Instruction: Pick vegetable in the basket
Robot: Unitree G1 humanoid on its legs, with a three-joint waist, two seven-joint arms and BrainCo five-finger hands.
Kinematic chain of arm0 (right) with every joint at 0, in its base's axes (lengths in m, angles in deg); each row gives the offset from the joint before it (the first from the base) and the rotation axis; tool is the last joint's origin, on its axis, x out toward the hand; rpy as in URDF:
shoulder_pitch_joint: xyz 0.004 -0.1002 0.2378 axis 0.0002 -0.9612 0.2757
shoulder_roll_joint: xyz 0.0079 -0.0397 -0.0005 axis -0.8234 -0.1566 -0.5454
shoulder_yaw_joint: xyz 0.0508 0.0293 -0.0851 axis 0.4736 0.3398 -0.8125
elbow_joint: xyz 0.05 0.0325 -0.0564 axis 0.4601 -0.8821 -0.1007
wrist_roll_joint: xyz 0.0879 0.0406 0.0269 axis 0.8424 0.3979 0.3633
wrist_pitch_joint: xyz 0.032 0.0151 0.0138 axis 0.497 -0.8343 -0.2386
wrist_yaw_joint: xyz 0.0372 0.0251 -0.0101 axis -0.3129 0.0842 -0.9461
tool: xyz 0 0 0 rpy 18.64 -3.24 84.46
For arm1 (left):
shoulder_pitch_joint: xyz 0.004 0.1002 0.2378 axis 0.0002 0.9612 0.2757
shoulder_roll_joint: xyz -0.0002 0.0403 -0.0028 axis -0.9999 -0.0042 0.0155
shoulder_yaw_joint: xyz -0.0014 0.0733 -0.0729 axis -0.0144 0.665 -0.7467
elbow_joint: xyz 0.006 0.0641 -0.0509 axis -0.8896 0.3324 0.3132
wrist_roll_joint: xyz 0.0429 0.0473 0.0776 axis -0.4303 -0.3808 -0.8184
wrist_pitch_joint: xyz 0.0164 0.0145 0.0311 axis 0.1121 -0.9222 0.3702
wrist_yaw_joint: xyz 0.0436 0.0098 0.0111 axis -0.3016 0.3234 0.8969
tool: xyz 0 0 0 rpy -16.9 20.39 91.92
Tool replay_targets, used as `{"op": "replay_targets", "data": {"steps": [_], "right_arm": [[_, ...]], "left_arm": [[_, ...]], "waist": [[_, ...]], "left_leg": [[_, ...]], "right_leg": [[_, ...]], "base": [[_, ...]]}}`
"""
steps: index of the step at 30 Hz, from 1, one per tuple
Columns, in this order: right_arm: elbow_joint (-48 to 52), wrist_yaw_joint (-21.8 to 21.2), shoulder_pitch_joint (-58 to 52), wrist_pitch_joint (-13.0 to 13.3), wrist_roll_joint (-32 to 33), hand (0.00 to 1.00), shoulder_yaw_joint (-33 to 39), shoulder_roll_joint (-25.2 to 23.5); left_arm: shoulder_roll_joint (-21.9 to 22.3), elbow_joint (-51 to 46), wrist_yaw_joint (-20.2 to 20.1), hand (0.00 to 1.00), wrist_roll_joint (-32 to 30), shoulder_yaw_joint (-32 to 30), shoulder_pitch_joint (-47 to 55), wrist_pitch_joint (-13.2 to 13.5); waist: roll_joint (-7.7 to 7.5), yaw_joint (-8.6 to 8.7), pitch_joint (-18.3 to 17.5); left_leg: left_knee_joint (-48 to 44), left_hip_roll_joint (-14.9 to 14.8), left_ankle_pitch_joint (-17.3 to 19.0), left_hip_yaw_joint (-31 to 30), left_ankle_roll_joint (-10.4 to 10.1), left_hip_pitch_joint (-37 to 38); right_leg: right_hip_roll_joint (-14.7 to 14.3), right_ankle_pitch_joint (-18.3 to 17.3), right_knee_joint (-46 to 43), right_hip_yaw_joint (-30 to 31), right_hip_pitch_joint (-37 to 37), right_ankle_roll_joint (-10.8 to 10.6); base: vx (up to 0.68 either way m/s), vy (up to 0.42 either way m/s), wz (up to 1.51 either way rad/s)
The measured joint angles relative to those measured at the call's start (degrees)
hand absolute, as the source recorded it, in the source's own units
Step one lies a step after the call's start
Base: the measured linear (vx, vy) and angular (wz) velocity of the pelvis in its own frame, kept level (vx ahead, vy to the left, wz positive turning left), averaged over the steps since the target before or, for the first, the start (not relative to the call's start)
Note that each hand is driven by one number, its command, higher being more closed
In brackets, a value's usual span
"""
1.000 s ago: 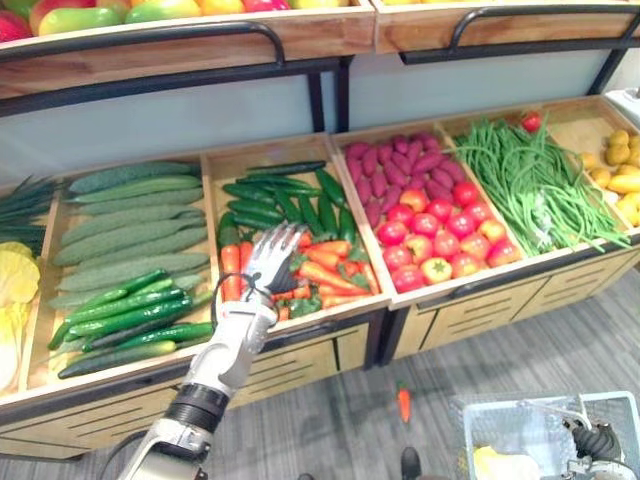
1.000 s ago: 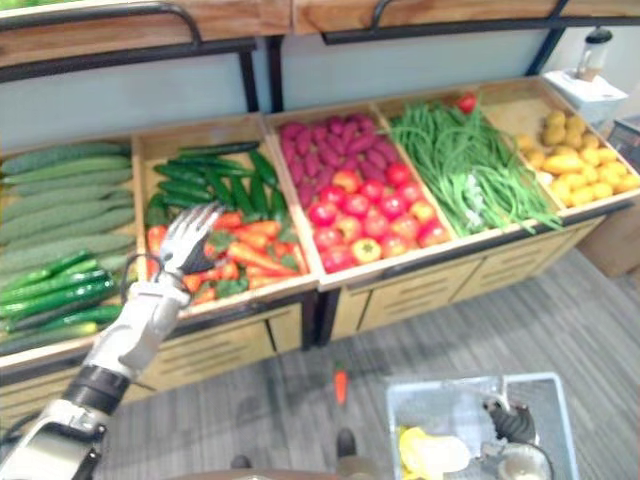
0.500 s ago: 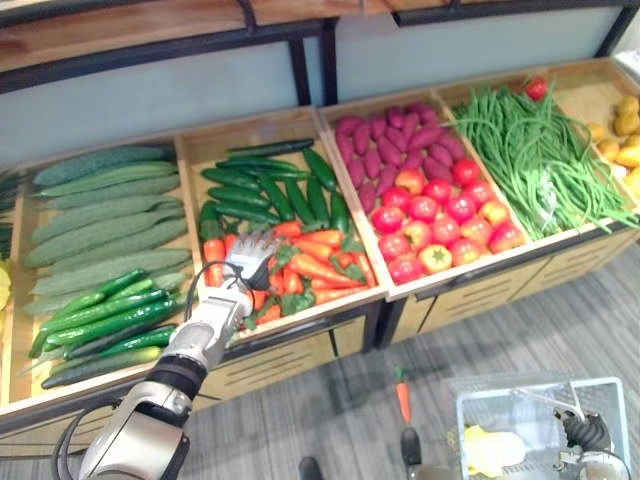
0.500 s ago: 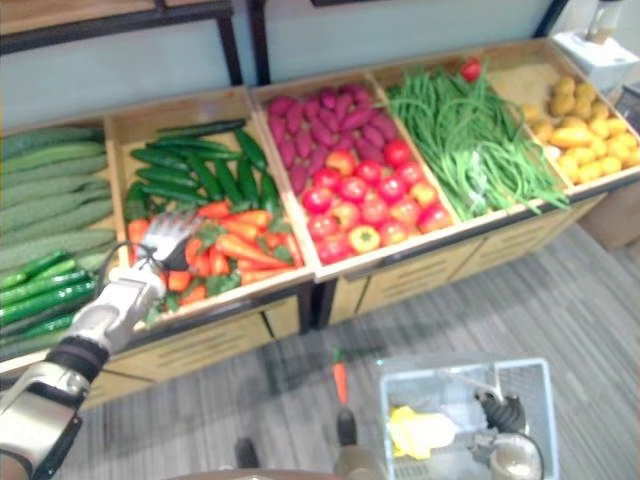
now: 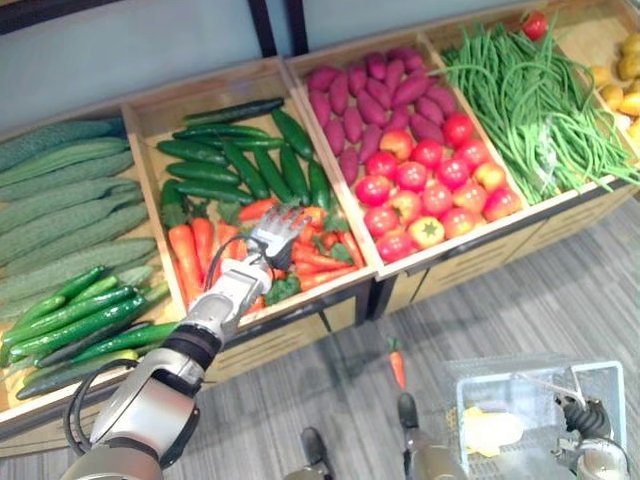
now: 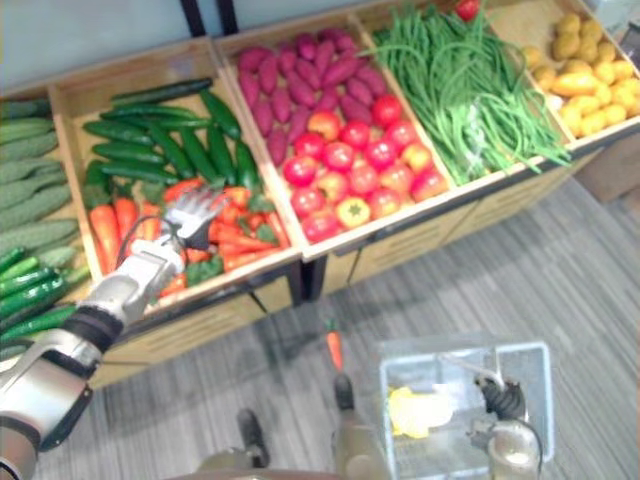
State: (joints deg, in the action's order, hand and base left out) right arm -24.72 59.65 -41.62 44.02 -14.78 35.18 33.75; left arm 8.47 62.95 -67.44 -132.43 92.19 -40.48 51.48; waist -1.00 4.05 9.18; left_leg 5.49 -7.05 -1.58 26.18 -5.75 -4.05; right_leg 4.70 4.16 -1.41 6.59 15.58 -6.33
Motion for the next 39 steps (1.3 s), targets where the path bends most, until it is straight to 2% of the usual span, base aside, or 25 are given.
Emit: {"op": "replay_targets", "data": {"steps": [6,10,11,19,36,39], "right_arm": [[0.64,0.11,0.24,0.21,0.52,1.00,-0.17,0.35],[1.98,0.13,0.18,0.28,0.52,1.00,-0.17,0.37],[2.12,0.13,0.18,0.52,0.54,1.00,-0.18,0.44],[2.11,0.12,-0.38,1.05,0.57,1.00,-0.41,0.46],[-2.32,0.10,-0.21,1.49,0.56,1.00,-3.33,0.65],[-2.86,0.10,-0.21,1.49,0.56,1.00,-3.83,0.65]], "left_arm": [[0.69,3.48,0.67,0.00,0.07,-0.24,-2.60,-0.46],[1.71,5.38,2.16,0.00,0.08,-3.38,-3.03,-1.22],[1.76,5.49,2.31,1.00,0.08,-4.23,-3.02,-1.28],[3.05,6.31,2.68,1.00,0.15,-7.41,-3.23,-1.66],[3.75,7.44,2.16,1.00,0.11,-7.26,0.71,-1.66],[3.71,7.47,2.11,1.00,0.10,-7.23,1.10,-1.69]], "waist": [[-0.16,0.44,1.63],[-0.17,0.48,1.77],[-0.16,0.48,2.06],[-0.17,0.49,2.21],[-0.05,0.83,2.35],[-0.01,1.35,2.33]], "left_leg": [[-0.02,-0.29,0.14,1.48,-0.19,-0.47],[-0.02,-0.59,0.29,2.26,-0.40,-0.66],[-0.02,-0.63,0.33,2.72,-0.45,-0.58],[0.02,-0.63,0.83,3.13,-0.45,0.12],[-0.01,-0.25,0.71,2.63,-0.22,1.43],[-0.02,-0.22,0.69,1.90,-0.20,1.51]], "right_leg": [[-0.62,0.09,-0.54,1.36,1.49,0.04],[-1.09,0.22,-0.60,2.08,2.15,0.09],[-1.19,0.27,-0.60,2.38,2.19,0.03],[-1.35,0.36,-0.60,3.15,1.88,-0.08],[-0.67,0.30,-0.02,1.72,0.00,-0.14],[-0.52,0.30,0.27,1.18,-0.54,-0.14]], "base": [[0.03,-0.017,-0.12],[0.03,-0.026,-0.11],[0.03,-0.026,-0.14],[0.01,-0.008,-0.05],[0.02,-0.010,0.02],[0.03,-0.016,0.09]]}}
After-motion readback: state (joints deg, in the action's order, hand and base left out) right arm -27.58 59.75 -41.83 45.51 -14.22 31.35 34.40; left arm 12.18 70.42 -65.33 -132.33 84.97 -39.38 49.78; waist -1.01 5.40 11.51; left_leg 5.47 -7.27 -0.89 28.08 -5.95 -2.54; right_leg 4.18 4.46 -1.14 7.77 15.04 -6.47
